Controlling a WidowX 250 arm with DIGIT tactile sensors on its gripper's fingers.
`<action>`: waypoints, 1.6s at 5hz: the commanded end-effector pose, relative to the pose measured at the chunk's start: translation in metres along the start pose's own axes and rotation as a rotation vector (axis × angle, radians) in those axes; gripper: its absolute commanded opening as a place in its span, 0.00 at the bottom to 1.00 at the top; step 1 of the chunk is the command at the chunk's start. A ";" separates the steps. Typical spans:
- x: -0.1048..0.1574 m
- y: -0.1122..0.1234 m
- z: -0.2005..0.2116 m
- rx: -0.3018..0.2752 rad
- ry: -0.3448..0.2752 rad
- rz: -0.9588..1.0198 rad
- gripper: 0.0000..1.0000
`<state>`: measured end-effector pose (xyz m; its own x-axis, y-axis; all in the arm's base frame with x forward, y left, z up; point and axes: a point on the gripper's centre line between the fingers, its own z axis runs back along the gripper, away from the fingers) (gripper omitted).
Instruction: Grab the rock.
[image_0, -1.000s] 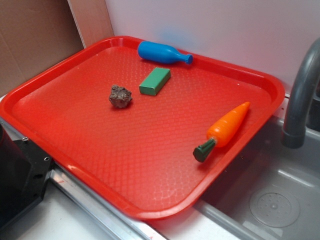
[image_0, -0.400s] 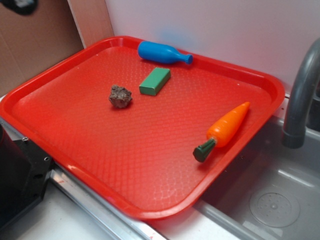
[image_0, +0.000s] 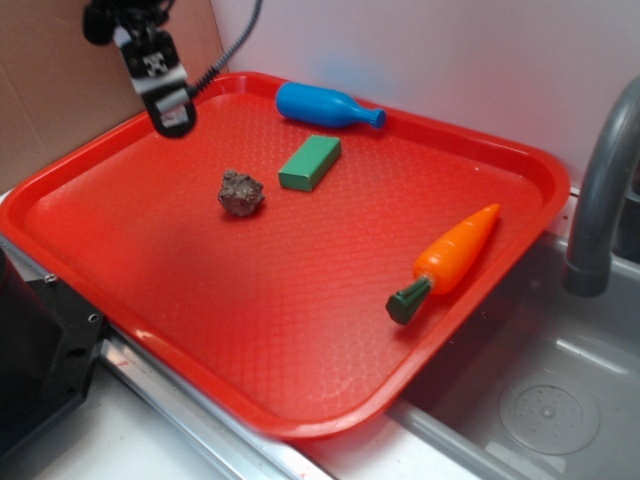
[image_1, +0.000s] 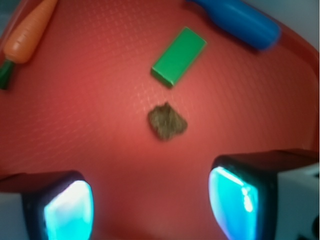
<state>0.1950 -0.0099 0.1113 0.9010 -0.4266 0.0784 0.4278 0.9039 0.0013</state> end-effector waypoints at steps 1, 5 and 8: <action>0.028 0.000 -0.056 -0.022 -0.059 -0.116 1.00; 0.005 0.010 -0.091 -0.022 0.047 -0.093 1.00; 0.011 0.008 -0.107 -0.033 0.076 -0.072 0.00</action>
<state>0.2211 -0.0072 0.0097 0.8699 -0.4931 0.0094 0.4932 0.8697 -0.0198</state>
